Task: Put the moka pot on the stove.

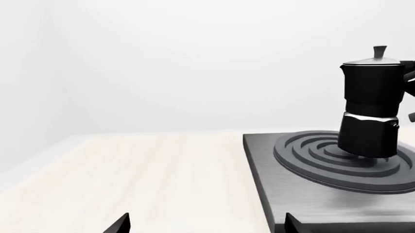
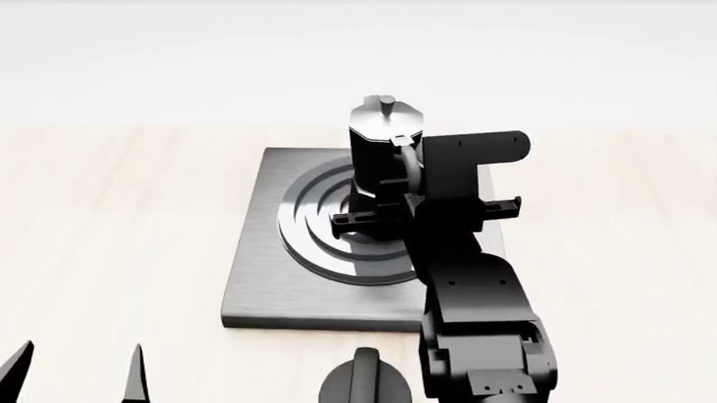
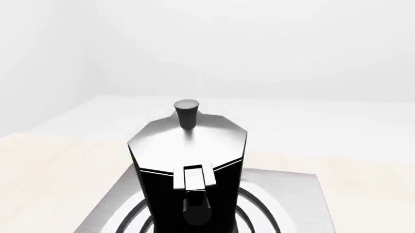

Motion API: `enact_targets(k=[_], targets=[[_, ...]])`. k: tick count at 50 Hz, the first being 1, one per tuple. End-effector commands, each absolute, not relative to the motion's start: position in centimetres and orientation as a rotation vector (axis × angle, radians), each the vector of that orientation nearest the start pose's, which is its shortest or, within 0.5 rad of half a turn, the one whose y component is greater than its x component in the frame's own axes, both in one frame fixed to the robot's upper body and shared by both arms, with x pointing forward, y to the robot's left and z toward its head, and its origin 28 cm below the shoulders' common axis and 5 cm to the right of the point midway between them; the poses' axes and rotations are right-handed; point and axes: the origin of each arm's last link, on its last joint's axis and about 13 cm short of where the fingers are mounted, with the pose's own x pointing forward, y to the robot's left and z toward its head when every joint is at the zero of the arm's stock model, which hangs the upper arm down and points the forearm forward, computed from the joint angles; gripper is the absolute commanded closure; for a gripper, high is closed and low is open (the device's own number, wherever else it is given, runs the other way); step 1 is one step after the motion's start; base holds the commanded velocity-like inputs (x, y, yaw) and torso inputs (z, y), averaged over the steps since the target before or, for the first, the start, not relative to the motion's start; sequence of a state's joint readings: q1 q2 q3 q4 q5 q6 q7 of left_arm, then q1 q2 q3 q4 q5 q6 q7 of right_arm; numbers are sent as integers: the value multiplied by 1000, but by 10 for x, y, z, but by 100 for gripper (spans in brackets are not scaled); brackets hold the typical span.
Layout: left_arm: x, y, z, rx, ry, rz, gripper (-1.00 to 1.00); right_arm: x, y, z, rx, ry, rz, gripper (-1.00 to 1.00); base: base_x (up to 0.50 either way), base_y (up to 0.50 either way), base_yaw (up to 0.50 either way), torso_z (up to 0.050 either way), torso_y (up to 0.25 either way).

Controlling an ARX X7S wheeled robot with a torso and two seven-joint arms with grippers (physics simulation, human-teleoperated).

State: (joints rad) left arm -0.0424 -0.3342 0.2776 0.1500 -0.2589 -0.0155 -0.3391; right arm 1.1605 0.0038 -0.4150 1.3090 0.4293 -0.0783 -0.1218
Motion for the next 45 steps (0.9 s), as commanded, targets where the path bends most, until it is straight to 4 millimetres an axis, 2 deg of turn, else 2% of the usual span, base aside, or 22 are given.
enact_targets(k=[1, 45], targets=[[213, 222, 50, 19, -126, 22, -100, 416, -81, 127, 43, 71, 223, 100, 0, 0, 0, 0, 10], [213, 222, 50, 17, -126, 19, -100, 413, -79, 120, 39, 95, 229, 100, 0, 0, 0, 0, 1]])
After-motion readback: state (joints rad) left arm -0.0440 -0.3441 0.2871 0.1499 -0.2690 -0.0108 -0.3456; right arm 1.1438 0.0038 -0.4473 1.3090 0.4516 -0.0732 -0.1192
